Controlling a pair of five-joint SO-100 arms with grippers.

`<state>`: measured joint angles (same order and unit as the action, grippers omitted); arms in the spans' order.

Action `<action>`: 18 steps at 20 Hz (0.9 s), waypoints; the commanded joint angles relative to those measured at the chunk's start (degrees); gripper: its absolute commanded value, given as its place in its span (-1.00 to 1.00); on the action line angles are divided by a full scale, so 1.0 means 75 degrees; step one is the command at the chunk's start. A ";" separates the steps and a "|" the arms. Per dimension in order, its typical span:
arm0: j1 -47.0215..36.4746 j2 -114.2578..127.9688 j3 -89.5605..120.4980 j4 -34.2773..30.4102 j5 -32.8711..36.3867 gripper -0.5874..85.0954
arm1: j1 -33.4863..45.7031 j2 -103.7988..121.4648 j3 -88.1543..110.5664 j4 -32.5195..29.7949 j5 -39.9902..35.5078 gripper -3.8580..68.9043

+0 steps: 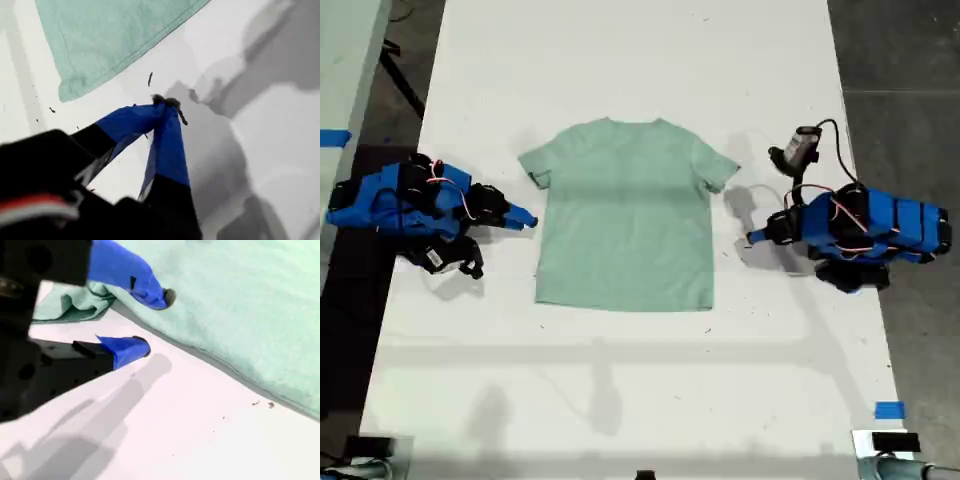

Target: Fold t-shirt

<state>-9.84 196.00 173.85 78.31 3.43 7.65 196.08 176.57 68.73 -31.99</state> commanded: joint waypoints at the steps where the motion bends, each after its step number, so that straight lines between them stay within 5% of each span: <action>1: 0.0129 0.0023 -0.0035 0.0035 0.0059 -0.99 | 0.0305 0.0047 -0.0059 -0.0117 0.5332 -0.92; 13: -0.0082 -0.0352 -0.1125 0.0094 -0.0352 -0.99 | 0.0199 -0.0211 -0.1172 0.0094 0.5027 -0.92; 18: -0.0621 -0.3527 -0.3855 -0.0023 0.0211 -0.99 | 0.0680 -0.3937 -0.3762 -0.0621 0.3996 -0.92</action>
<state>-12.39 177.19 153.46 78.84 3.43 10.81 175.25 157.32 66.88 1.41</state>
